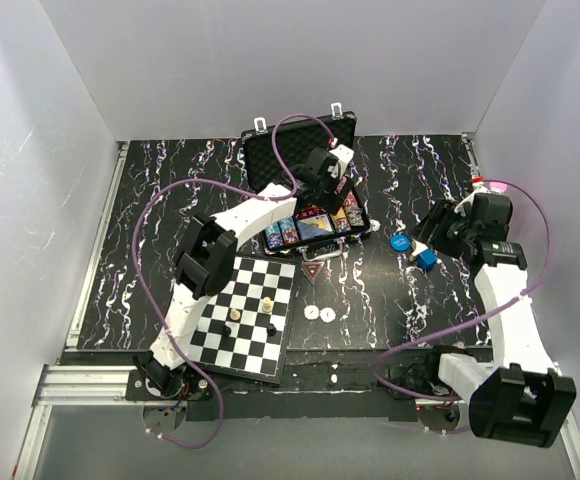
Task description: Pack up texas hold em set
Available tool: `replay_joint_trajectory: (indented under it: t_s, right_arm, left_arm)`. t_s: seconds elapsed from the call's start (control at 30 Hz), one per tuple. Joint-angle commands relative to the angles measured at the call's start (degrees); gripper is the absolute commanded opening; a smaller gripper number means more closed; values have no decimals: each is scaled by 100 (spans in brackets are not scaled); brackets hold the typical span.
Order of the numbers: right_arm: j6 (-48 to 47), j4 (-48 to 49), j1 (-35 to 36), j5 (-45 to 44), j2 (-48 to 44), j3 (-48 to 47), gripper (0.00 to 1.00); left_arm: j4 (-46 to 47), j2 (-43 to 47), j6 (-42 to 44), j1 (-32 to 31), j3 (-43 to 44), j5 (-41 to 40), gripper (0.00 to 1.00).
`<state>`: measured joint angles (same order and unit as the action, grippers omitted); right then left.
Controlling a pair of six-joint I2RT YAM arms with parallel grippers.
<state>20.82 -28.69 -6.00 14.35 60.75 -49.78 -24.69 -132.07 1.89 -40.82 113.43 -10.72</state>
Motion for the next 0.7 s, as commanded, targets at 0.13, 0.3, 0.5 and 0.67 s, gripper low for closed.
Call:
replay_joint_trajectory:
  t_s: [0.13,0.3,0.5,0.67]
  right_arm:
    - [36,127,-33,-310,-1109,-58,70]
    - [36,-67,-33,-275,-1294,-208,70]
    - [36,-102,-24,-205,-1417,-181,70]
    - [54,-102,-24,-108,-1469,-172,70]
  left_arm:
    - [800,825,231,-892,-340,1368,85]
    - [430,95,689,-1200,345,2256,91]
    - [403,-652,778,-1306,988,2601,94]
    - [456,-1136,515,-1323,1427,2575,92]
